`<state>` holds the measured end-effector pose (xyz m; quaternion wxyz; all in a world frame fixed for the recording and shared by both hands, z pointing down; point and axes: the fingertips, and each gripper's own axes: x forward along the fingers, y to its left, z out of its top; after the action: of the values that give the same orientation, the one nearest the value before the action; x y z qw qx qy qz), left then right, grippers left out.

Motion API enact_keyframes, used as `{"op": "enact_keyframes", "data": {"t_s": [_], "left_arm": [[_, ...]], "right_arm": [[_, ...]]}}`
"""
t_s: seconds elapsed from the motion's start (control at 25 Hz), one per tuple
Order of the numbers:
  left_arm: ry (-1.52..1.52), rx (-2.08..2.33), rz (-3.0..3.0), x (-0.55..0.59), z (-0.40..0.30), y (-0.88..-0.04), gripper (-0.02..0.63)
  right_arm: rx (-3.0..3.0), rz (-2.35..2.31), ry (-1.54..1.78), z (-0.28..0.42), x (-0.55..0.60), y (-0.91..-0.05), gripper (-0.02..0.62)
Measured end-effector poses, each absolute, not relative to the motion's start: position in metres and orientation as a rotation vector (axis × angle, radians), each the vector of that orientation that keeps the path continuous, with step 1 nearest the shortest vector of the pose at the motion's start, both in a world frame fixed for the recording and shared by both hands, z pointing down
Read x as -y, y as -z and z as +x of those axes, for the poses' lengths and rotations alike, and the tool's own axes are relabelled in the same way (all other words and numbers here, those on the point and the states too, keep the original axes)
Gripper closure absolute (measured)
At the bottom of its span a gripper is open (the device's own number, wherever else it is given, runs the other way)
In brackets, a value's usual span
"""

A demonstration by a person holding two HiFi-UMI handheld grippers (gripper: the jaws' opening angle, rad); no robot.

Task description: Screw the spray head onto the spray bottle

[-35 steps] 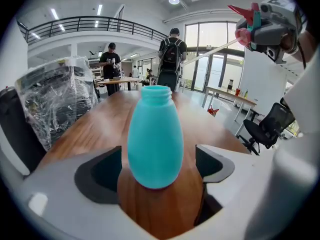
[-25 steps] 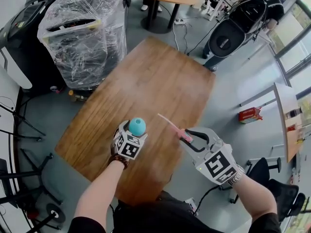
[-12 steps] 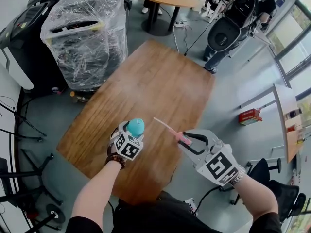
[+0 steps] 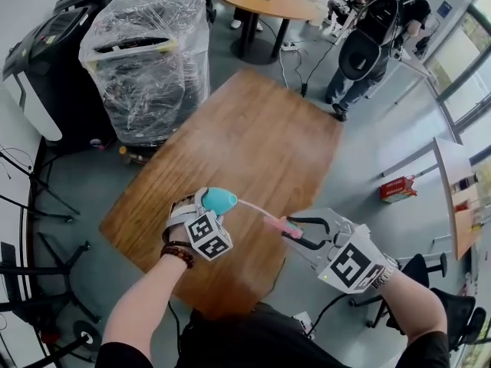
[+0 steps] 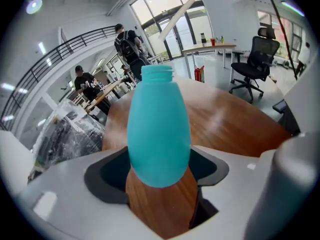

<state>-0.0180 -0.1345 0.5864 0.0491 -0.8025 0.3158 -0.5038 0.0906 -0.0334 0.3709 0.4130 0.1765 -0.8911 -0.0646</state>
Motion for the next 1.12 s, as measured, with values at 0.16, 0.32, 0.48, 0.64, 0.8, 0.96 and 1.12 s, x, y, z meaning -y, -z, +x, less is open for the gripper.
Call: {"op": "enact_keyframes", "data": {"t_s": [0.16, 0.32, 0.48, 0.64, 0.8, 0.96, 1.12], "left_arm": [[1.562, -0.862, -2.327, 0.123, -0.02, -0.568, 0.216], [1.578, -0.782, -2.245, 0.107, -0.018, -0.553, 0.217], [1.563, -0.725, -2.211, 0.091, -0.009, -0.538, 0.218], [1.541, -0.687, -2.199, 0.078, -0.001, -0.524, 0.219], [1.52, -0.67, -2.191, 0.067, 0.005, -0.512, 0.221], [1.503, -0.657, -2.187, 0.058, 0.009, -0.504, 0.222], [1.489, -0.651, -2.194, 0.052, 0.013, -0.498, 0.224]], "right_arm": [[2.186, 0.359, 0.273, 0.086, 0.021, -0.371, 0.479], [2.135, 0.269, 0.38, 0.077, 0.01, -0.376, 0.479], [2.105, 0.196, 0.46, 0.067, 0.003, -0.382, 0.479], [2.1, 0.147, 0.494, 0.057, -0.001, -0.388, 0.479], [2.096, 0.112, 0.518, 0.053, -0.005, -0.392, 0.479], [2.098, 0.089, 0.537, 0.049, -0.008, -0.392, 0.479], [2.091, 0.068, 0.558, 0.047, -0.009, -0.392, 0.479]]}}
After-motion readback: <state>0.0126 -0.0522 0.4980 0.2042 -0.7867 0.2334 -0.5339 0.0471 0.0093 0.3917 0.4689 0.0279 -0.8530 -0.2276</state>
